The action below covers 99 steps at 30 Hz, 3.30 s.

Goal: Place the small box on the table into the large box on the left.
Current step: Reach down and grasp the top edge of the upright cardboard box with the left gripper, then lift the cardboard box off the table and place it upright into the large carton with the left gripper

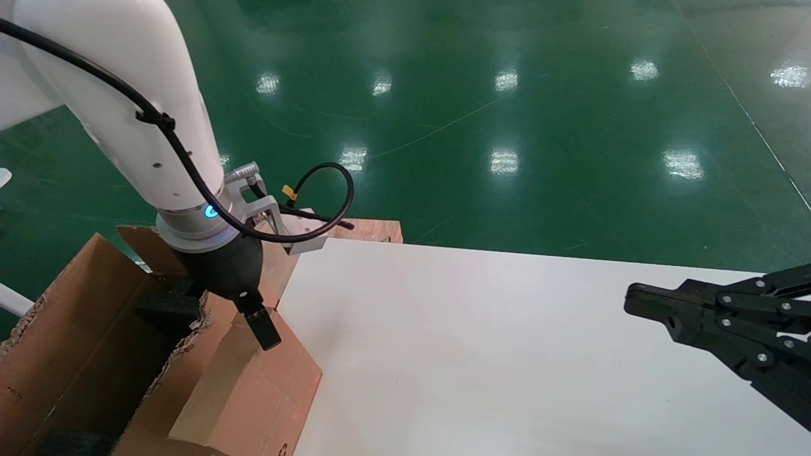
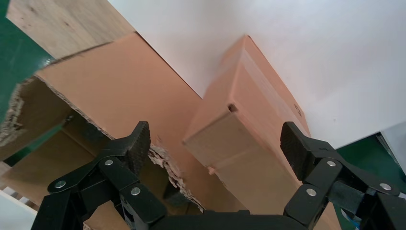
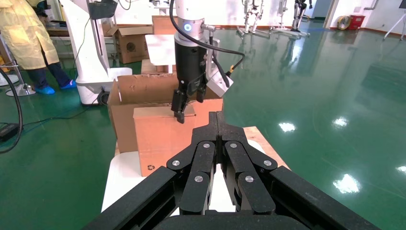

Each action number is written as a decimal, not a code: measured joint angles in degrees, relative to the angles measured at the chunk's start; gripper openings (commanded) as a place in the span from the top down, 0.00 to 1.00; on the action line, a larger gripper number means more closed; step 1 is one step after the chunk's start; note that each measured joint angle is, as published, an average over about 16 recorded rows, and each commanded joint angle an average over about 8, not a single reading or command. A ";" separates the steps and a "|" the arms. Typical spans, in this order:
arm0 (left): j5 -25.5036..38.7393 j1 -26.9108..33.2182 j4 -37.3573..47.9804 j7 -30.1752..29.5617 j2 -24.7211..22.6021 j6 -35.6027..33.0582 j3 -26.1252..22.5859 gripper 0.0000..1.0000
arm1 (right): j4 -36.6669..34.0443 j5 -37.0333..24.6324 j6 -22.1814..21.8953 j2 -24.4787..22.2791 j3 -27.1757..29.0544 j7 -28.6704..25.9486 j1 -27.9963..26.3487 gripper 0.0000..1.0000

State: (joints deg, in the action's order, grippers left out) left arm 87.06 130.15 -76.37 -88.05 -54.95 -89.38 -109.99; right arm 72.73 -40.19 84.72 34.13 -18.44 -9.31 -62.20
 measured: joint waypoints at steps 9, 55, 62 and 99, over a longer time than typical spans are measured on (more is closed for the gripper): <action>-3.37 0.68 0.03 1.62 0.22 -0.07 -3.64 0.00 | 0.00 0.01 -0.01 0.00 -0.01 0.01 0.00 1.00; -9.91 0.41 2.19 4.78 -1.26 0.82 -10.02 1.00 | -0.01 0.04 -0.03 -0.02 -0.04 0.03 0.00 0.00; -9.81 0.42 2.16 4.75 -1.29 0.80 -9.98 1.00 | -0.01 0.04 -0.03 -0.02 -0.04 0.03 0.00 0.00; -2.60 24.86 13.03 16.89 6.24 7.41 -1.17 1.00 | -0.03 0.06 -0.04 -0.03 -0.08 0.05 -0.02 0.00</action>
State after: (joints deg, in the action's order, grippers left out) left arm 84.46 155.02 -63.33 -71.16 -48.71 -81.97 -111.16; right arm 72.69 -40.12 84.68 34.10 -18.52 -9.26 -62.22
